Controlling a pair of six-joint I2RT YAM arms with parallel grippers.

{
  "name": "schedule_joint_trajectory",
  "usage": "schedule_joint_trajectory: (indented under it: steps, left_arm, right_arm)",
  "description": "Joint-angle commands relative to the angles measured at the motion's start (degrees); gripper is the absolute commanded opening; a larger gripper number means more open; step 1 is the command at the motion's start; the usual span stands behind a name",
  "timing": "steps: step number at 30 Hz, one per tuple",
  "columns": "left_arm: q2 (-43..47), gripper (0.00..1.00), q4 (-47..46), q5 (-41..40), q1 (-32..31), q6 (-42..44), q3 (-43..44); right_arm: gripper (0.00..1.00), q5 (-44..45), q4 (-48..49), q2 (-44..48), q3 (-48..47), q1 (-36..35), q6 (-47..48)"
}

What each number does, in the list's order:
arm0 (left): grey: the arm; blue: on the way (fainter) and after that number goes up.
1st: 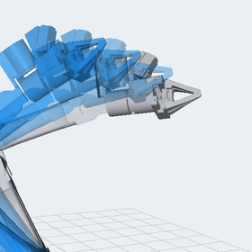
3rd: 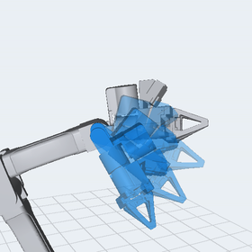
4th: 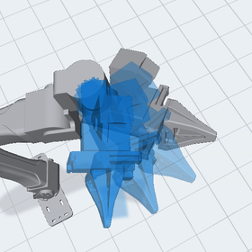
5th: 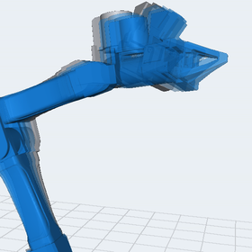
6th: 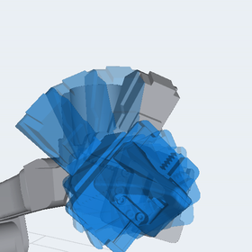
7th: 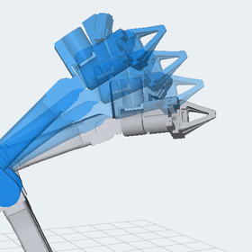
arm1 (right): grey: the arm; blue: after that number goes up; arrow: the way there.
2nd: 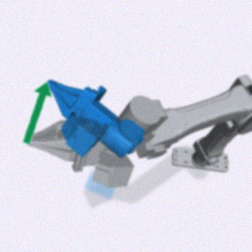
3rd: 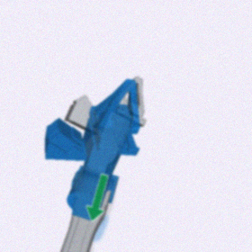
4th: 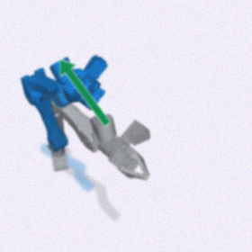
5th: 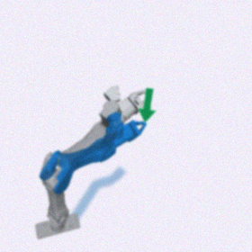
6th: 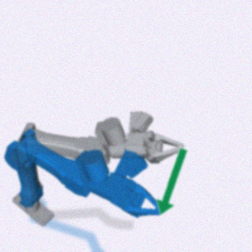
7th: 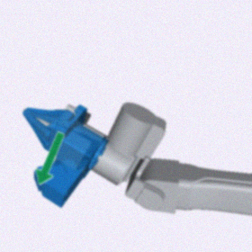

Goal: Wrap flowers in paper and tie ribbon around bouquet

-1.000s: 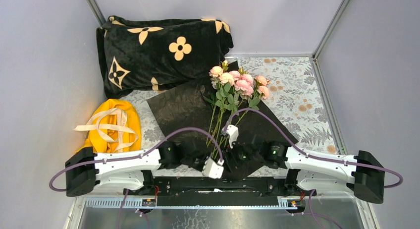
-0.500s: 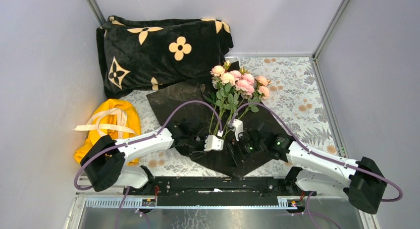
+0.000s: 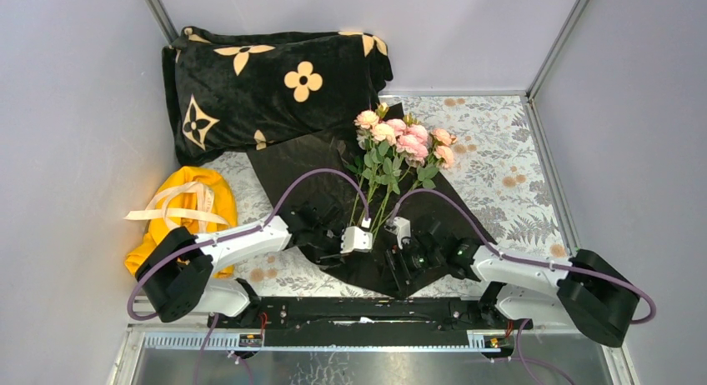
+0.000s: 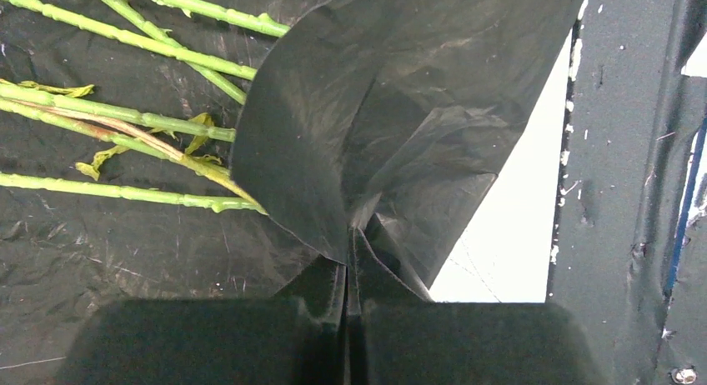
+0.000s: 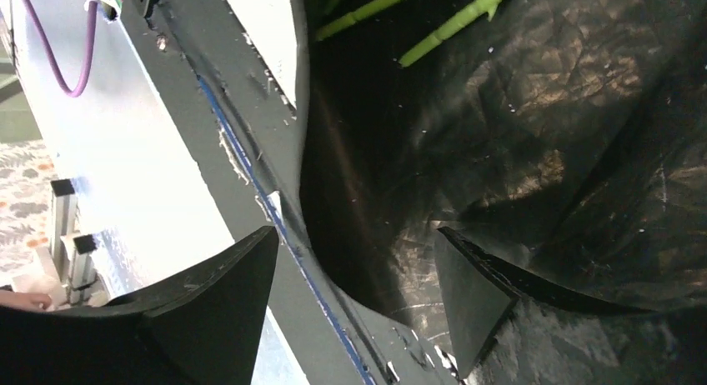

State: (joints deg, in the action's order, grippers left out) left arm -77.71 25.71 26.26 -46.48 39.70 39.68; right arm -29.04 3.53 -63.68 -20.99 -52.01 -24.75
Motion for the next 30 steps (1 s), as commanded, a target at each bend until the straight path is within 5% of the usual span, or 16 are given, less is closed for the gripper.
schedule_joint_trajectory:
  steps: [1, 9, 15, 16, 18, 20, 22, 30]
  left_arm:
    - [1.0, 0.00, -1.4, 1.3, 0.4, -0.9, -0.7]
    - [0.6, 0.00, -1.9, 1.6, 0.5, -0.9, -1.1]
    - [0.5, 0.00, -1.9, 1.2, 0.8, -0.8, -0.8]
    - [0.5, 0.05, -1.3, 1.1, 0.8, -0.7, -0.4]
    - [0.6, 0.43, 2.6, 2.3, 1.0, 0.3, 1.5]
    - [1.7, 0.75, 8.0, 3.2, 1.0, 2.4, 4.1]
    - [3.7, 0.91, 12.6, 1.0, 1.1, 3.4, 6.5]
    - [7.3, 0.98, 43.6, -6.0, 4.6, 8.1, 16.1]
  right_arm:
    - [0.74, -1.0, 13.5, -3.5, 1.6, -0.2, -5.5]
    - [0.54, -3.4, 20.6, -7.8, 3.5, -0.2, -9.1]
    - [0.22, -4.2, 20.5, -7.5, 3.3, -0.2, -9.1]
    - [0.14, -5.1, 20.1, -7.6, 3.0, -0.2, -9.1]
    - [0.01, -3.7, 15.6, -7.6, 1.3, -0.2, -8.5]
    - [0.00, -1.7, 12.5, -8.1, 0.2, -0.2, -8.8]
    - [0.00, -0.3, 11.6, -9.1, -0.2, -0.2, -9.7]
    - [0.00, 8.9, 4.4, -9.1, -3.2, -0.1, -11.2]
